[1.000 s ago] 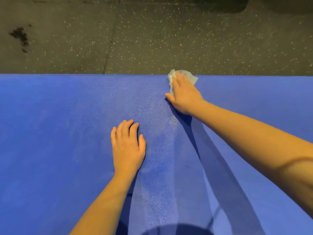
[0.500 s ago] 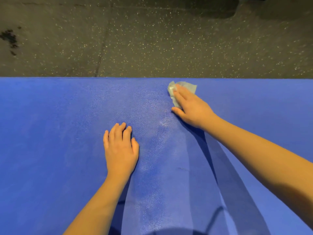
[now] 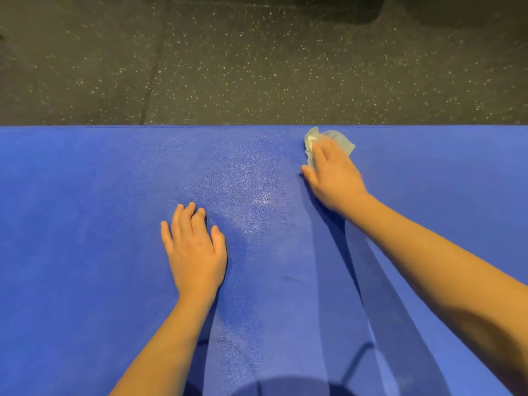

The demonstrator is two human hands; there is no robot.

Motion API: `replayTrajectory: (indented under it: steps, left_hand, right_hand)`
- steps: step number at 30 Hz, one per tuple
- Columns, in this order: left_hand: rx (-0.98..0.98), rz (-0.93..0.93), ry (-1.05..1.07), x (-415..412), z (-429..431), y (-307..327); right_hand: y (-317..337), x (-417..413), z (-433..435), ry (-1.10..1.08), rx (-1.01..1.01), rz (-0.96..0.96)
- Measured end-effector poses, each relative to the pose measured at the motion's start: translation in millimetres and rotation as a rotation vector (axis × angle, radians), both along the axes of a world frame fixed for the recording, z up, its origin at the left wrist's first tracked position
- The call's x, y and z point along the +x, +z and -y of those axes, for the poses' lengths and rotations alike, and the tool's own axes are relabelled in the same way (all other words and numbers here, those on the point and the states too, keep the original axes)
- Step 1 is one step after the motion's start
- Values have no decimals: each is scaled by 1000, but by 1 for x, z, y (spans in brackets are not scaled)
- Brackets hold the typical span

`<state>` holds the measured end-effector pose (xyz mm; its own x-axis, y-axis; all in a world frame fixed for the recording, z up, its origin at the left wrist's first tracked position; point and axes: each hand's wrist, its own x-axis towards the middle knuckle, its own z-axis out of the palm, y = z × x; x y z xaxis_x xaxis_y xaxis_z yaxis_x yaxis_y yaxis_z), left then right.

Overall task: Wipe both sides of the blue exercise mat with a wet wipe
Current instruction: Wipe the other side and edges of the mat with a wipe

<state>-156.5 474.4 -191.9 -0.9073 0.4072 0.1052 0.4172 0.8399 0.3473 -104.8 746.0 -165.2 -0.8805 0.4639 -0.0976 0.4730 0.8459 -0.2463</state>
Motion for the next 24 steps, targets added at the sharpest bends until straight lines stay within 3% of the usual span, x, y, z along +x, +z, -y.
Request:
replayTrajectory:
  steps: [2,4,6,11,16,21,24]
  left_hand:
    - [5,-2,1,0,1,0]
    - [11,-4,4,0,0,1]
    - [23,-3,2,0,-2,1]
    - [32,-3,7,0,0,0]
    - [40,-6,10,0,-2,1]
    - [19,8,-14,0,1,0]
    - [45,58,-17,-1,4,2]
  right_hand:
    - [-3,1,33,97,-83,-53]
    - [-3,16,58,371,-122,-28]
    - [-3,25,50,500,-52,10]
    - [-3,15,36,151,-67,-25]
    - [3,49,76,509,-85,-36]
    - [4,48,84,303,-80,-125]
    - [2,66,112,458,-123,-128]
